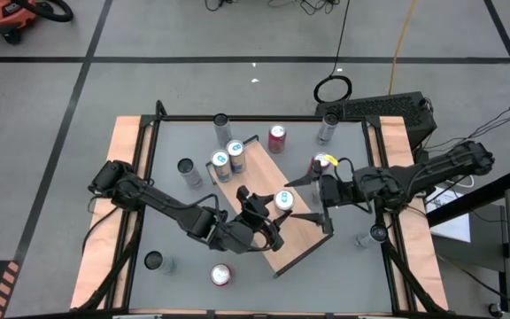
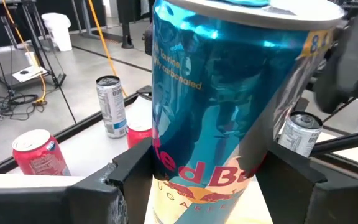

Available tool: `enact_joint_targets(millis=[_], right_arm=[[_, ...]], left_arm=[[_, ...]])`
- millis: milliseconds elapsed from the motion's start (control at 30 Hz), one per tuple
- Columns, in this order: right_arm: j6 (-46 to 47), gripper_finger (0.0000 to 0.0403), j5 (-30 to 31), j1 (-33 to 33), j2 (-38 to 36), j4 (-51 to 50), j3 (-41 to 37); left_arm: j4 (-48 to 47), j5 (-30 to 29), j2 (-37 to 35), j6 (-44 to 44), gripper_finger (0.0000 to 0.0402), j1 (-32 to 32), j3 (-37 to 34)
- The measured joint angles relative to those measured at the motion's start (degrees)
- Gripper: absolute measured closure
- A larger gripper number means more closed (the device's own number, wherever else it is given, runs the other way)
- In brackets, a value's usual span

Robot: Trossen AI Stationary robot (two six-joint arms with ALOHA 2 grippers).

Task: Place canned beverage on shelf
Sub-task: Put the silver soda can on the shelf aligned with the other silver soda cans

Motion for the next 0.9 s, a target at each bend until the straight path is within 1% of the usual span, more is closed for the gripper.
enact_joint_targets(millis=[100, 267, 467, 600, 800, 900], right_arm=[[-0.54, 0.0070, -2.15, -0.68, 1.33, 0.05, 0.89], [-1.54, 0.0094, -2.18, -0.89, 2.60, -0.16, 1.67], [-2.56, 0.0130, -2.36, -0.91, 2.67, 0.12, 1.70], [-2.57, 0.0158, -5.19, -1.38, 2.67, 0.16, 1.70], [-2.63, 0.0202, -6.57, -2.40, 2.67, 0.12, 1.70], [-2.96, 0.0215, -6.78, -2.76, 2.67, -0.13, 1.70]], left_arm=[[-1.02, 0.00, 0.00, -0.09, 0.0165, 0.15, 0.00], [-2.14, 0.00, 0.00, -0.20, 0.0165, 0.15, 0.00], [-2.61, 0.03, 0.00, -0.18, 0.0165, 0.15, 0.00], [-2.64, 0.20, 0.00, -0.04, 0.0165, 0.11, 0.00], [-2.71, 0.11, 0.00, -0.24, 0.0165, 0.17, 0.00], [-2.77, -0.02, 0.00, -0.22, 0.0164, 0.24, 0.00]])
